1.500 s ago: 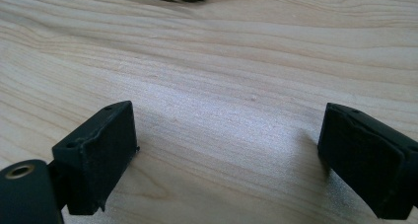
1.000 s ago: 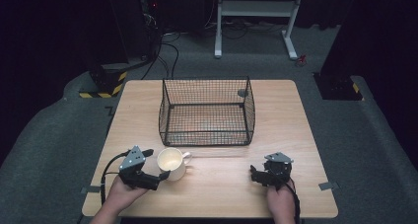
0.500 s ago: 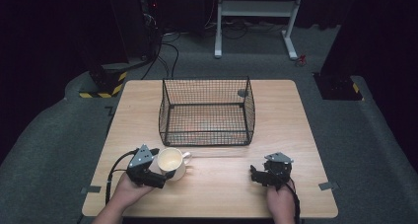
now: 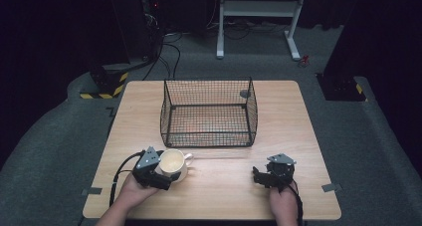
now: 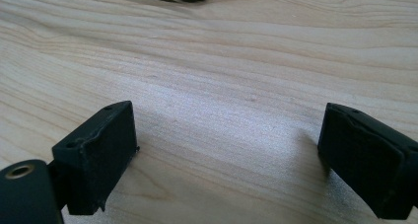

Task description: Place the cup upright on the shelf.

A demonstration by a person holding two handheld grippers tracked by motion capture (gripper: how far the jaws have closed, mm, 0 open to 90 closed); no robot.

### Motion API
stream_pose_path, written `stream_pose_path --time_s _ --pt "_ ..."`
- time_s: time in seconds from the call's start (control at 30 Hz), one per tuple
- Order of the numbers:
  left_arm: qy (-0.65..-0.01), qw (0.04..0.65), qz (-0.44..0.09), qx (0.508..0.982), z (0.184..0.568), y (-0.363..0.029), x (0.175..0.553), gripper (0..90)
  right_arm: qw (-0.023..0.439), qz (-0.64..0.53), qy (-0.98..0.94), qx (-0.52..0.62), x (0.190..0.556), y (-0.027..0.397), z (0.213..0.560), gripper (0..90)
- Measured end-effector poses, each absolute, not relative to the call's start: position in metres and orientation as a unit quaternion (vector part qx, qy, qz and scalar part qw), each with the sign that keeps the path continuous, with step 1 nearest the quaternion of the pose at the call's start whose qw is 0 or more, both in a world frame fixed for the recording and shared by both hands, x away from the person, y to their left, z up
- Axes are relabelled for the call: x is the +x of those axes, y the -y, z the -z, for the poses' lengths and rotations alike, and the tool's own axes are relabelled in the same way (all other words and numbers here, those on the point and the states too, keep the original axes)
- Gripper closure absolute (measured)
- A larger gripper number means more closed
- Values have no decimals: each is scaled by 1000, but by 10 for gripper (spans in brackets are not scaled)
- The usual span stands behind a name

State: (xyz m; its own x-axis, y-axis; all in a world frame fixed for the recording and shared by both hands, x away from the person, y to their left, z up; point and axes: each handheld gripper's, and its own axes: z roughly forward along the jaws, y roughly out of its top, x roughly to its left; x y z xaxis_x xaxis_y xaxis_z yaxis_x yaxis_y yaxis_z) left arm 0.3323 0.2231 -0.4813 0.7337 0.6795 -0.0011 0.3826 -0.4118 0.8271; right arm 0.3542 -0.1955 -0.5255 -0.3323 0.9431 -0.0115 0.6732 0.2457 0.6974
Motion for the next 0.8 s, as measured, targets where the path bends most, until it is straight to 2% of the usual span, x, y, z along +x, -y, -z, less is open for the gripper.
stream_pose_path --time_s 0.53,0.8 --pt "-317 446 -192 815 484 -222 333 90 222 -304 -758 533 354 196 526 76" --pt "-319 444 -193 815 485 -219 335 92 223 -304 -758 532 354 196 526 76"
